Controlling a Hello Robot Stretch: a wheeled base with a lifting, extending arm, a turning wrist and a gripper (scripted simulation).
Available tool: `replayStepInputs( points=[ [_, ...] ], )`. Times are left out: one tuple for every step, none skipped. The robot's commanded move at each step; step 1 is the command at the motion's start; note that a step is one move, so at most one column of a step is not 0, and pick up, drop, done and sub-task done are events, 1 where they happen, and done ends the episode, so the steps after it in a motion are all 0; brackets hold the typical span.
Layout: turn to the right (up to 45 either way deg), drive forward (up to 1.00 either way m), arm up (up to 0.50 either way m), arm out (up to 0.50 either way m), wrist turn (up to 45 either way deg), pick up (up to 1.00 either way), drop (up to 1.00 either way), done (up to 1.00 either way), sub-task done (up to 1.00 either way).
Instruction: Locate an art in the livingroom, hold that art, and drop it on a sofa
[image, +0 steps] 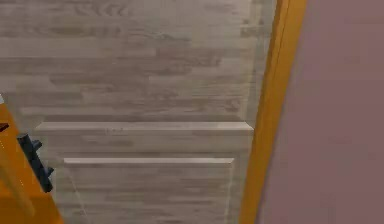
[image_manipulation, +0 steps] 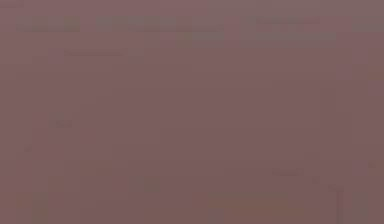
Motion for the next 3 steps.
replayStepInputs(
  points=[
    [-45.0, 0.0, 0.0, 0.0, 0.0, 0.0, 0.0, 0.0, 0.0],
    [-18.0, 0.0, 0.0, 0.0, 0.0, 0.0, 0.0, 0.0, 0.0],
    [0.0, 0.65, 0.0, 0.0, 0.0, 0.0, 0.0, 0.0, 0.0]
  ],
)
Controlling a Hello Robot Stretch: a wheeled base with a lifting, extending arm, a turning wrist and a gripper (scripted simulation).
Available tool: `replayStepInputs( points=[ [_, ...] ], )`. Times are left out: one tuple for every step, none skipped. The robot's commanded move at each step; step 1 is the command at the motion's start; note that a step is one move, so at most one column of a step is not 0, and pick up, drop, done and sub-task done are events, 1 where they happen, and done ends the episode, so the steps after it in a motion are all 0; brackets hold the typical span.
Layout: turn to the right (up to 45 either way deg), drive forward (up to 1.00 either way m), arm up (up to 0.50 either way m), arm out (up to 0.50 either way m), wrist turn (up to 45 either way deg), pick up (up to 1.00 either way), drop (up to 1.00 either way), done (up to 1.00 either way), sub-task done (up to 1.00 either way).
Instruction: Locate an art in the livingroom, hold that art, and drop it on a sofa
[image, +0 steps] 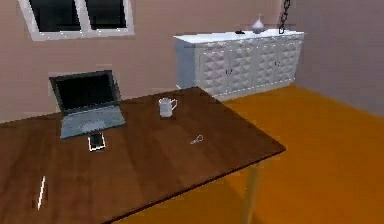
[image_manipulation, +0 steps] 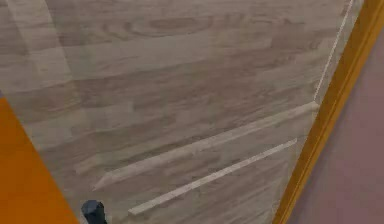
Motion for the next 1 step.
replayStepInputs(
  points=[
    [15.0, 0.0, 0.0, 0.0, 0.0, 0.0, 0.0, 0.0, 0.0]
  ],
)
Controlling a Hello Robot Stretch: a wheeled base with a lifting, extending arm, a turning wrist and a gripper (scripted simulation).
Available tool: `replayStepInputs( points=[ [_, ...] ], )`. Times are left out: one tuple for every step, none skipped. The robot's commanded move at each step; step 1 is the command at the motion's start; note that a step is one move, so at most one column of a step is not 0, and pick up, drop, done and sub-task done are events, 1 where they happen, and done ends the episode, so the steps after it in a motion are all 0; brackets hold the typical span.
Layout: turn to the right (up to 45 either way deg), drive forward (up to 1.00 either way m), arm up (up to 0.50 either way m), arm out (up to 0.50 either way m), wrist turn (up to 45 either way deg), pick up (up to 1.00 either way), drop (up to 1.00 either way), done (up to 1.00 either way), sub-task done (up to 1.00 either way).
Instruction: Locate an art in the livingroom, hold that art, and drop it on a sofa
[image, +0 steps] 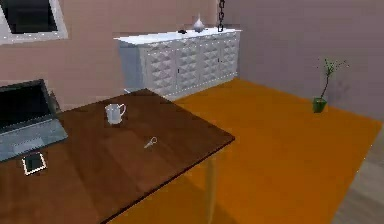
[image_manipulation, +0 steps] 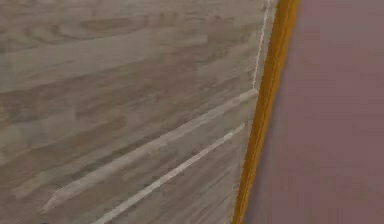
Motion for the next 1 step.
replayStepInputs(
  points=[
    [0.0, 0.4, 0.0, 0.0, 0.0, 0.0, 0.0, 0.0, 0.0]
  ],
)
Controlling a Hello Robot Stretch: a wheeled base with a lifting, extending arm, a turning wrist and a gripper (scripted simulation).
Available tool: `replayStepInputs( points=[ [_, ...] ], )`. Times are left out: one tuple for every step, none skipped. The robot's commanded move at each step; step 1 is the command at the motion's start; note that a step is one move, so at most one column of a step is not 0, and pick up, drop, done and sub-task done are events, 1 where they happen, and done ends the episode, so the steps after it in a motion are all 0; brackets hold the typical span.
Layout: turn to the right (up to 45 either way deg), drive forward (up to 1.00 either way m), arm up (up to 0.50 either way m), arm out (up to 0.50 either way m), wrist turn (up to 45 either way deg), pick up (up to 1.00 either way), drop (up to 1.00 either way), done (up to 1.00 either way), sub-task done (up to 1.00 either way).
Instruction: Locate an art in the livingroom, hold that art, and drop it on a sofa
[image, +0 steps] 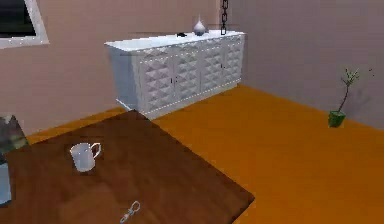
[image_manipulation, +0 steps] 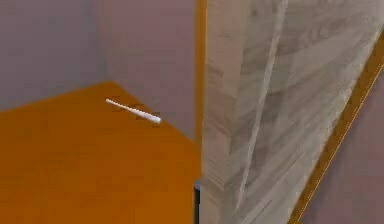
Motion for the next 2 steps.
replayStepInputs(
  points=[
    [39.0, 0.0, 0.0, 0.0, 0.0, 0.0, 0.0, 0.0, 0.0],
    [0.0, 0.15, 0.0, 0.0, 0.0, 0.0, 0.0, 0.0, 0.0]
  ],
)
